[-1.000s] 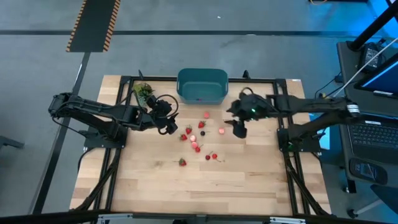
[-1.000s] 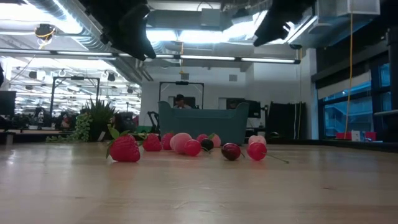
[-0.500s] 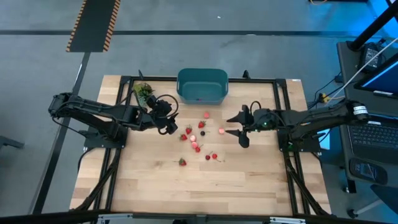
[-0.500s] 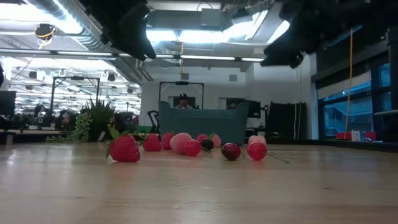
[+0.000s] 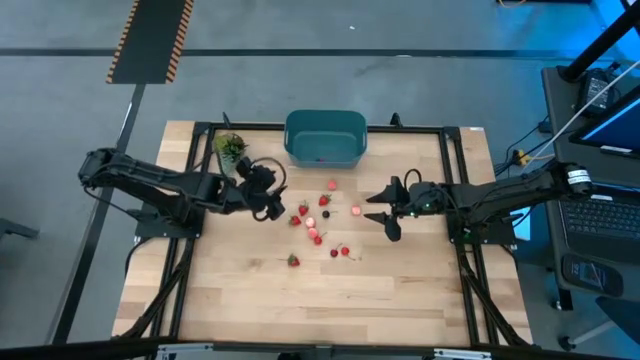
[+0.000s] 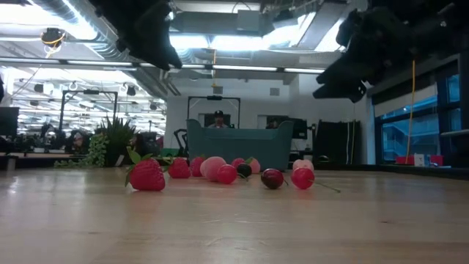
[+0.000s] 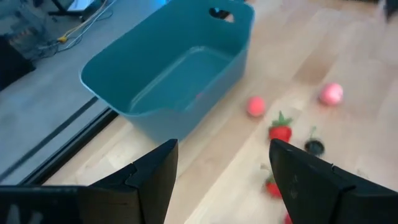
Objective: Pick and placing Produce into tupperware
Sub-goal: Put the peach into the blue bin
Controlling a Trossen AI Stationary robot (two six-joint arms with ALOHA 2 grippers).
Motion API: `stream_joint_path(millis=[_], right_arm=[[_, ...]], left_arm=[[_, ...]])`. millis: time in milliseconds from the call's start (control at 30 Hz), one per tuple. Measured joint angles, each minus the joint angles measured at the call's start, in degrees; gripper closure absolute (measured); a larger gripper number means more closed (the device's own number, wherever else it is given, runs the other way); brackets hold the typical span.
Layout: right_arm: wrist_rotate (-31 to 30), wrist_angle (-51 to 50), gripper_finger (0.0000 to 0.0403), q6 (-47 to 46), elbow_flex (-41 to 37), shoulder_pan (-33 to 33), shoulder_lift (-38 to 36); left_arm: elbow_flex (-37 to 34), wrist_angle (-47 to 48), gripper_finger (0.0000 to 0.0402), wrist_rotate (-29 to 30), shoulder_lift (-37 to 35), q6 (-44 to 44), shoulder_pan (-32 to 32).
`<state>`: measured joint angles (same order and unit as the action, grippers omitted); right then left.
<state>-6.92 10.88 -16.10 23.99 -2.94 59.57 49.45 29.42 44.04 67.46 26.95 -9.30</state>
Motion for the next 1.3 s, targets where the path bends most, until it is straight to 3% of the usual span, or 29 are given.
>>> stream_joint_path(millis=[133,300,767,1100,1300], right_arm=[[0.00,0.32,0.0159,0.01,0.04,0.00,0.00],[0.00,0.32,0.0159,0.09,0.04,0.00,0.02],[-0.04,0.43,0.0159,1.56,0.07,0.13,0.02],[2.25,-4.06,0.0159,-2.26,0.13,0.11,0.68],[0.80,-6.43,0.0159,-3.30,0.13,0.16,6.34]], left_arm=[[-3.59,0.05,0.0156,5.18,0.02,3.23,-3.48],[-8.29,-4.99,0.0156,5.00,0.02,5.61,-5.47],[-19.89,-41.41,0.0156,-13.63,0.00,-6.60,-2.19],[-20.91,-43.00,0.0156,-16.94,0.00,-8.05,3.21],[-20.91,-43.00,0.0156,-16.99,0.00,-8.05,3.41]])
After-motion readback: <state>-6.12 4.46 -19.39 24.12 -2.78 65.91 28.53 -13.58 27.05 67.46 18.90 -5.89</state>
